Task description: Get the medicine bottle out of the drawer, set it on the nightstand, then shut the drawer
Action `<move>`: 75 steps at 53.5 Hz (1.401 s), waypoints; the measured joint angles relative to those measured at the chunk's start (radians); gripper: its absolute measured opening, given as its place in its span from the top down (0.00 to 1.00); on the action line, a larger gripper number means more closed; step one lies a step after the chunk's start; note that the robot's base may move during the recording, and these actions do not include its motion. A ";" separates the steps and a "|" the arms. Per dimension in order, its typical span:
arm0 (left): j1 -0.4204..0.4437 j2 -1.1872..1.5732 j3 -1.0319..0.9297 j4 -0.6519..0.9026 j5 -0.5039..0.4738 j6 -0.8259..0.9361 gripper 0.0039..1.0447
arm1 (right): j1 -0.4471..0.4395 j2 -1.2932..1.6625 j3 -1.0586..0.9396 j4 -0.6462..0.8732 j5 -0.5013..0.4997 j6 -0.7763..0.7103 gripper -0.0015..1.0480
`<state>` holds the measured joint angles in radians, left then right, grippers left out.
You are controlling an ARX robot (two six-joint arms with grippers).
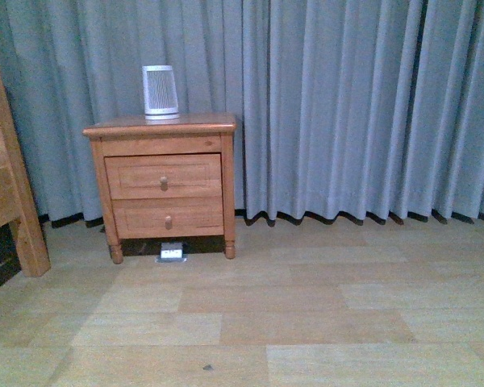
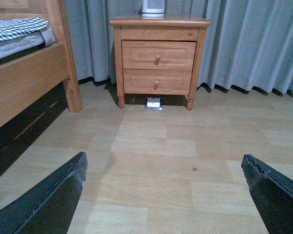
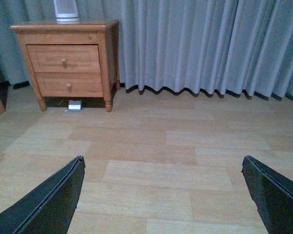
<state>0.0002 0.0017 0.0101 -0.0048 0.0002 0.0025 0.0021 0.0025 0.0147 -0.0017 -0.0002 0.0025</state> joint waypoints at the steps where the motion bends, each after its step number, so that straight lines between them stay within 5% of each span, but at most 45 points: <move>1: 0.000 0.000 0.000 0.000 0.000 0.000 0.06 | 0.000 0.000 0.000 0.000 0.000 0.000 0.07; 75: 0.000 0.000 0.000 0.000 0.000 0.000 0.06 | 0.000 0.000 0.000 0.000 0.000 0.000 0.07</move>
<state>0.0002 0.0017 0.0101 -0.0048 -0.0002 0.0025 0.0021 0.0025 0.0147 -0.0017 -0.0002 0.0025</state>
